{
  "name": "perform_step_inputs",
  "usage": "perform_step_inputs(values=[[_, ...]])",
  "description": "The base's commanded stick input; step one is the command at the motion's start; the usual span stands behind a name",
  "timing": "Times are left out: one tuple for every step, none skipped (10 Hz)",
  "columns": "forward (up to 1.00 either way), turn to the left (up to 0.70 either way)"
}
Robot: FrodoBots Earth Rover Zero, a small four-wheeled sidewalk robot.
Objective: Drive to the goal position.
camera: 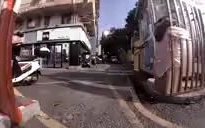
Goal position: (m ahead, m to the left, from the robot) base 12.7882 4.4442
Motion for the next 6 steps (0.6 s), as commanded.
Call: perform_step_inputs(values=[[0.45, 0.0], [0.45, 0.0], [0.45, 0.0], [0.45, 0.0], [0.45, 0.0], [0.45, 0.0]])
